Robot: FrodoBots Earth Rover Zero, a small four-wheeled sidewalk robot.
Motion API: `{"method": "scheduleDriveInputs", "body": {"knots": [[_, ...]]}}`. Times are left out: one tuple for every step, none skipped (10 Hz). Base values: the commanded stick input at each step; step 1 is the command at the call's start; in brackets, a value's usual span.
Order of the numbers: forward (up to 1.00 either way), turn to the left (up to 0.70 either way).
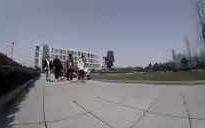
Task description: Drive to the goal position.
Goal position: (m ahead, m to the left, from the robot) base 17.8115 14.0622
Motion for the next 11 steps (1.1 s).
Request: {"method": "scheduleDriveInputs", "body": {"knots": [[-0.05, 0.70], [-0.05, 0.70], [-0.05, 0.70], [-0.05, 0.70], [-0.05, 0.70], [-0.05, 0.70], [-0.05, 0.70], [-0.05, 0.70], [-0.05, 0.70], [-0.05, 0.70], [-0.05, 0.70]]}}
